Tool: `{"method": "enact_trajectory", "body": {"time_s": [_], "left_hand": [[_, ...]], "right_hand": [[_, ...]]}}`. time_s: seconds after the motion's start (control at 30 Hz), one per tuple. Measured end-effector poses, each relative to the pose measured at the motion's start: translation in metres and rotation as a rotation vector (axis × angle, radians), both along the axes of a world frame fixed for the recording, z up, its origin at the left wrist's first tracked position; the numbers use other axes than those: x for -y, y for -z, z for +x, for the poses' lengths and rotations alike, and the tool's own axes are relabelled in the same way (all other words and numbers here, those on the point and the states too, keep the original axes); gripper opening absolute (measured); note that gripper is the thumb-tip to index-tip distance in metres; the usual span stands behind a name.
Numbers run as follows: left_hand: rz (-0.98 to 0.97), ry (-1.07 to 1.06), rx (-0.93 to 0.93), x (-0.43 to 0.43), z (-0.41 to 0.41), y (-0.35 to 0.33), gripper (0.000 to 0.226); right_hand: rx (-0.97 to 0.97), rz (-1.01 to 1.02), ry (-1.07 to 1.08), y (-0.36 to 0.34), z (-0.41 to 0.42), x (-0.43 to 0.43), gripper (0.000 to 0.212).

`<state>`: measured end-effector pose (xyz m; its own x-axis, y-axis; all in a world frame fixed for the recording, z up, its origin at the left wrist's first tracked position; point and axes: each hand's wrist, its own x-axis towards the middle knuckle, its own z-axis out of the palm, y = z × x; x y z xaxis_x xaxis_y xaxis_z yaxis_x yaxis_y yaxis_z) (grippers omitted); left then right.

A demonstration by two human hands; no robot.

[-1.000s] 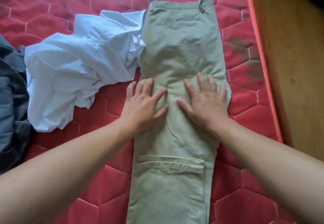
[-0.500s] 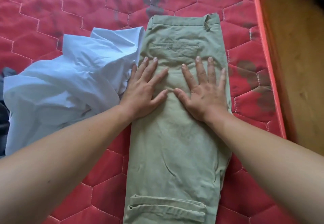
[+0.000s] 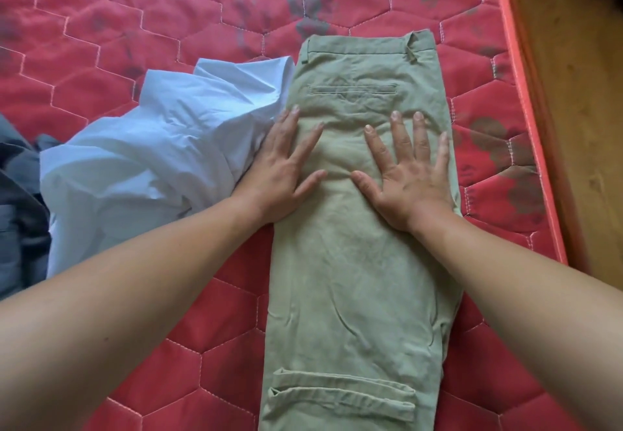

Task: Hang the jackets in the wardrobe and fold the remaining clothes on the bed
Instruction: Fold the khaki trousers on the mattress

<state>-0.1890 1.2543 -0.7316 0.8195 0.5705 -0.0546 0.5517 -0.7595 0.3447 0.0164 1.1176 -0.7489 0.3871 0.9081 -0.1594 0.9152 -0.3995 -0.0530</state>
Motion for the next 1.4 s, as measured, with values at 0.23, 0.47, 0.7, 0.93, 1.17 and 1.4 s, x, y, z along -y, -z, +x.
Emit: {"method": "enact_trajectory", "body": {"time_s": [0.23, 0.47, 0.7, 0.93, 1.17, 1.4], "left_hand": [[-0.074, -0.144, -0.023, -0.008, -0.048, -0.018, 0.074], [0.088, -0.044, -0.1, -0.027, -0.06, -0.015, 0.024], [-0.007, -0.703, -0.45, -0.106, -0.146, -0.042, 0.036], [-0.101, -0.215, 0.118, -0.007, -0.019, -0.036, 0.061], [-0.189, -0.118, 0.22, -0.021, -0.013, -0.006, 0.056], [0.078, -0.012, 0.04, -0.049, -0.03, -0.012, 0.011]], "right_hand": [[-0.011, -0.087, 0.038, -0.012, -0.007, -0.006, 0.081], [-0.08, -0.157, -0.169, -0.012, -0.054, -0.017, 0.086], [-0.058, -0.062, -0.116, -0.025, -0.042, -0.018, 0.086], [-0.05, -0.123, -0.039, -0.019, -0.01, -0.01, 0.084], [-0.031, -0.013, -0.022, -0.002, -0.009, -0.006, 0.085], [-0.007, 0.017, -0.012, 0.002, -0.01, -0.006, 0.084]]}}
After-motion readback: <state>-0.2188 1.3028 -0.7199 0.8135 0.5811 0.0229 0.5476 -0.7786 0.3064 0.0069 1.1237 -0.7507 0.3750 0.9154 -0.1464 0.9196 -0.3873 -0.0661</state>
